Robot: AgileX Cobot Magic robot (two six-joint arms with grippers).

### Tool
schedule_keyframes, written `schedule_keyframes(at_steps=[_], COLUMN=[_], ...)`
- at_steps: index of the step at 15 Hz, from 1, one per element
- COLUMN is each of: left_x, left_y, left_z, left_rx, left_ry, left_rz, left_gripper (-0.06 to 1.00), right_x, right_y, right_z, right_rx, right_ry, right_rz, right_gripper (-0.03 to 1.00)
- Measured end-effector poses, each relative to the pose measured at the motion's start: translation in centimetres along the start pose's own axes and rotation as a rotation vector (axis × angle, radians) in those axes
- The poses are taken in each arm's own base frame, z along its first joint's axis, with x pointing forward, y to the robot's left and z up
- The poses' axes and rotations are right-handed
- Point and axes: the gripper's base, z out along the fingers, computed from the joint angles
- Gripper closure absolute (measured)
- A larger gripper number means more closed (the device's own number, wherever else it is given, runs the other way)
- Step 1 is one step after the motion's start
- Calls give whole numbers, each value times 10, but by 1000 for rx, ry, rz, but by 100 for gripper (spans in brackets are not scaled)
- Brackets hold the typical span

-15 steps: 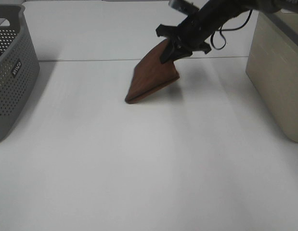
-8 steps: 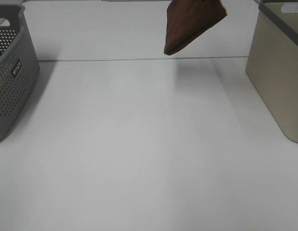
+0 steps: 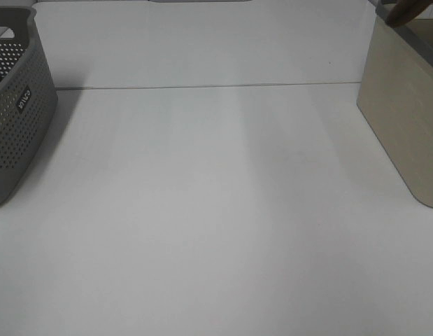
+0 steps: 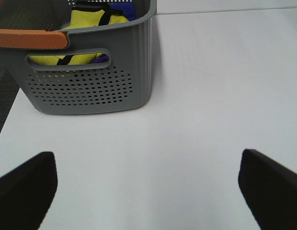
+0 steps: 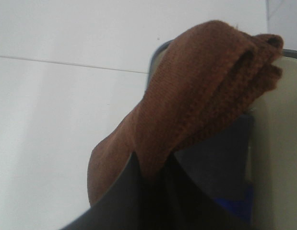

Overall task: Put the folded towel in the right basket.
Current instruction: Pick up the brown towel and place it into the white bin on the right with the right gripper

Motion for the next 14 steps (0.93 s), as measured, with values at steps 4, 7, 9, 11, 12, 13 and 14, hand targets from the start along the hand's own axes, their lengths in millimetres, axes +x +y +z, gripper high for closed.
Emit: schedule_keyframes(at_steps=[4, 7, 9, 11, 12, 13, 14], left_x=[0, 0, 0, 0, 0, 0, 0], left_y=[0, 0, 0, 0, 0, 0, 0], left_z=[0, 0, 0, 0, 0, 0, 0], left_rx=[0, 0, 0, 0, 0, 0, 0], left_ry=[0, 0, 0, 0, 0, 0, 0], left_rz=[0, 0, 0, 0, 0, 0, 0], left_gripper=[-3, -3, -3, -3, -3, -3, -3], right_x=[18, 23, 28, 37, 42, 47, 51], right_y=[-67, -71, -73, -76, -79, -81, -82], right_z=[-4, 28, 51, 81, 96, 109, 119], right_rx=[78, 35, 6, -1, 9, 15, 16], right_ry=[11, 63, 102, 165, 200, 230, 252], right_rz=[160, 187, 202, 227, 242, 256, 260], right_gripper=[90, 90, 90, 90, 90, 90, 85])
